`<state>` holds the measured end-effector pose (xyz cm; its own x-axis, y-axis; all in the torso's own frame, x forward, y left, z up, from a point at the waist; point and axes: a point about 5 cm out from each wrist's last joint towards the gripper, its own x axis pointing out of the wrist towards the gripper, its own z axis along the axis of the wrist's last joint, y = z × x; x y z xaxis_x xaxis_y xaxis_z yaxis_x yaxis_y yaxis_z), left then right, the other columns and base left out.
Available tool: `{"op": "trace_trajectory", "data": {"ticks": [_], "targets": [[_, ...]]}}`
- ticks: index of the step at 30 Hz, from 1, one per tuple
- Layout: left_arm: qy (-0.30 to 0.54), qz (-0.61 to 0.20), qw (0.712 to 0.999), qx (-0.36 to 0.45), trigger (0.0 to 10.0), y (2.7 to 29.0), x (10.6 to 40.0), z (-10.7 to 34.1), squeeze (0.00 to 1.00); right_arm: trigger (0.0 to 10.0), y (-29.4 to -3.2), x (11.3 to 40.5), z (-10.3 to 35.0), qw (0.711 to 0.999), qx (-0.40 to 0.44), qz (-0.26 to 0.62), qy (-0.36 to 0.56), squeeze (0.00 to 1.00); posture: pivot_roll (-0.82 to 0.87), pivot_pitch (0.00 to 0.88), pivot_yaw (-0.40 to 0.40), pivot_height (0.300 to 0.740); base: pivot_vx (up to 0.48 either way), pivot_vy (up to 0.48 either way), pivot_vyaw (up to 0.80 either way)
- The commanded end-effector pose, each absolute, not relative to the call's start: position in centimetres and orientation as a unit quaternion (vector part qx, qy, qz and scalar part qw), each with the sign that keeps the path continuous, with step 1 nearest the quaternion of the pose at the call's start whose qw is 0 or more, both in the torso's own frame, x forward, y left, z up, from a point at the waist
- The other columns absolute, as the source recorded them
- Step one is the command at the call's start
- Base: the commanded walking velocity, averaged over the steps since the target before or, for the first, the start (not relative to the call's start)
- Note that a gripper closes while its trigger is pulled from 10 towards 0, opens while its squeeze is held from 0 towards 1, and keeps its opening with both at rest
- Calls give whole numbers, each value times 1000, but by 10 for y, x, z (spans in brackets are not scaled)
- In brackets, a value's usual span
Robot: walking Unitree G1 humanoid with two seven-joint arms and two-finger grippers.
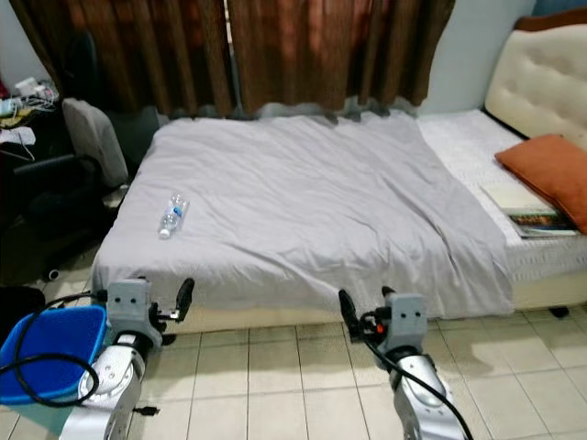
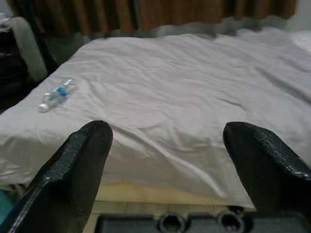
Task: Clean up the room
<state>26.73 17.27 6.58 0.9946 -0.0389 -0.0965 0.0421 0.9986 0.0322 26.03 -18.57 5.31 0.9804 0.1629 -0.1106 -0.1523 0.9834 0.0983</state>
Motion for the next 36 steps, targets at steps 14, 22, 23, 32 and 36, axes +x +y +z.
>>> {"op": "trace_trajectory", "data": {"ticks": [14, 22, 23, 32, 36], "targets": [[60, -12, 998, 15, 10000, 178, 265, 61, 0, 10000, -180, 261, 48, 992, 49, 95, 72, 0, -20, 0, 16, 740, 463, 0, 0], [61, -8, 998, 14, 10000, 178, 266, 61, 0, 10000, -176, 265, 50, 991, 47, 102, 70, 0, -15, 0, 12, 740, 457, 0, 0], [62, -7, 998, 14, 10000, 178, 266, 61, 0, 10000, -176, 265, 50, 991, 47, 103, 70, 0, -15, 0, 12, 740, 450, 0, 0], [67, -9, 998, 15, 10000, 177, 266, 59, 0, 10000, -175, 265, 50, 991, 45, 107, 71, 0, -14, 0, 9, 740, 450, 0, 0], [69, -11, 997, 16, 10000, 177, 266, 58, 0, 10000, -175, 265, 49, 991, 44, 108, 72, 0, -14, 0, 10, 740, 450, 0, 0]]}}
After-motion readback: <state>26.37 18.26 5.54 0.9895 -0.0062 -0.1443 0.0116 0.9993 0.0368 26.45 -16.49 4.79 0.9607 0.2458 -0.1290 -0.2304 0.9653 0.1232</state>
